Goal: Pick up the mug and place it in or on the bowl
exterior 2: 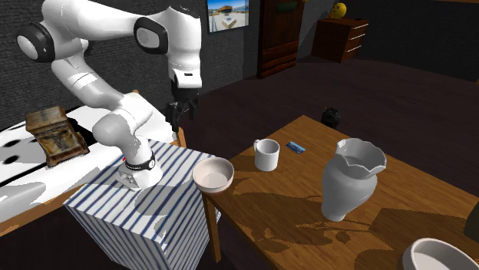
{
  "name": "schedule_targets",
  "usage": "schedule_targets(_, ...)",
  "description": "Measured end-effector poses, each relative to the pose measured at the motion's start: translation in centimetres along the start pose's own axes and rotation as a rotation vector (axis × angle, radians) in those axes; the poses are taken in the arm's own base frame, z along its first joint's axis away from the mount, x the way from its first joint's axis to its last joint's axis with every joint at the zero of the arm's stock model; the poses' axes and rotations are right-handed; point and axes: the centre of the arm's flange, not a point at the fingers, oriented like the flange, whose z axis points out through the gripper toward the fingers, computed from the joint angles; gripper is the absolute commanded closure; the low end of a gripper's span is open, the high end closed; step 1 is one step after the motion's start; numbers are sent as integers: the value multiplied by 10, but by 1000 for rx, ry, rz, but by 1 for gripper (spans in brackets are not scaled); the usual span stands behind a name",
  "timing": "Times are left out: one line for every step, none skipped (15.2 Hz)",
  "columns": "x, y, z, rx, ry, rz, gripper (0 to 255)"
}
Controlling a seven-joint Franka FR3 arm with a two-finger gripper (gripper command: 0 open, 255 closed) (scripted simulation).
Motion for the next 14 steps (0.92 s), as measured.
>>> schedule_targets(0, 0, 0, 0, 0, 0, 0)
schedule_targets(6, -2, 2, 3, 0, -3, 0)
schedule_targets(15, -5, 4, 6, 1, -8, 0)
schedule_targets(24, -9, 8, 10, 2, -14, 0)
schedule_targets(36, -14, 14, 15, 2, -20, 0)
schedule_targets(45, -18, 19, 20, 3, -27, 0)
schedule_targets(55, -23, 25, 25, 4, -34, 0)
schedule_targets(65, -29, 29, 30, 6, -40, 0)
schedule_targets(76, -35, 31, 35, 7, -47, 0)
schedule_targets(87, -40, 35, 40, 8, -54, 0)
schedule_targets(98, -44, 42, 45, 9, -61, 0)
schedule_targets(106, -48, 45, 50, 10, -67, 0)
schedule_targets(117, -53, 50, 55, 12, -74, 0)
schedule_targets(127, -60, 53, 61, 13, -81, 0)
